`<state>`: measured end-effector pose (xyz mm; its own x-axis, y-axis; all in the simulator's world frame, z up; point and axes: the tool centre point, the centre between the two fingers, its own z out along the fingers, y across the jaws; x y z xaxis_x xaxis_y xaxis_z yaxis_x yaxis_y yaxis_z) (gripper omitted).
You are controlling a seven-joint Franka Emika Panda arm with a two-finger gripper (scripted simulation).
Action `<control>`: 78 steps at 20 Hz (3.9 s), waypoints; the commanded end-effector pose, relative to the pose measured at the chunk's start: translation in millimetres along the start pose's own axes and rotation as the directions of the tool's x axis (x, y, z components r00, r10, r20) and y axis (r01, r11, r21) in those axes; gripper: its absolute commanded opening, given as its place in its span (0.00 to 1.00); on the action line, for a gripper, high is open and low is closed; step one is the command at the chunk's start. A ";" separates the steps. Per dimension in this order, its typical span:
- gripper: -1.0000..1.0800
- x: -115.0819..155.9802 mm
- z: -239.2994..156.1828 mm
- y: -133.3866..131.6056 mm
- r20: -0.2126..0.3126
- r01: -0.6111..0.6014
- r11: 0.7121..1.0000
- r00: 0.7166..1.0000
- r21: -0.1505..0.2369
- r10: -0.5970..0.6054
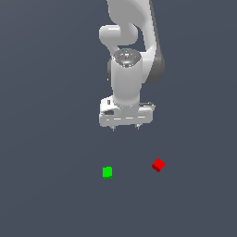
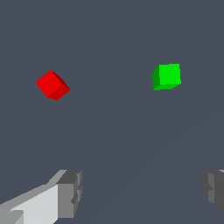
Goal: Stack the red cube on top of the green cube.
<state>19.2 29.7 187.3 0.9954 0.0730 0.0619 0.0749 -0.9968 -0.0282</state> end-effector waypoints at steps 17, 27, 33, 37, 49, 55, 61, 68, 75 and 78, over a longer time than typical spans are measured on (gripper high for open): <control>0.96 35.2 31.0 -28.1 0.016 0.162 0.987 0.987 0.001 -0.162; 0.96 75.1 74.9 -76.6 0.039 0.381 0.925 0.924 0.006 -0.381; 0.96 91.9 99.7 -108.0 0.052 0.498 0.867 0.866 0.010 -0.497; 0.96 98.6 112.1 -124.5 0.058 0.553 0.833 0.831 0.013 -0.553; 0.96 105.8 128.3 -147.6 0.066 0.623 0.782 0.780 0.017 -0.623; 0.96 104.9 134.5 -146.9 0.066 0.621 0.783 0.781 0.017 -0.621; 0.96 102.3 164.7 -146.3 0.066 0.623 0.782 0.780 0.017 -0.623; 0.96 102.2 179.3 -146.6 0.066 0.624 0.781 0.779 0.016 -0.624; 0.00 102.7 178.2 -146.8 0.066 0.624 0.781 0.779 0.016 -0.624; 0.00 102.7 178.2 -146.8 0.066 0.624 0.781 0.779 0.016 -0.624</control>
<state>120.8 189.4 19.5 0.7325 0.6808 -0.0009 0.6808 -0.7325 -0.0001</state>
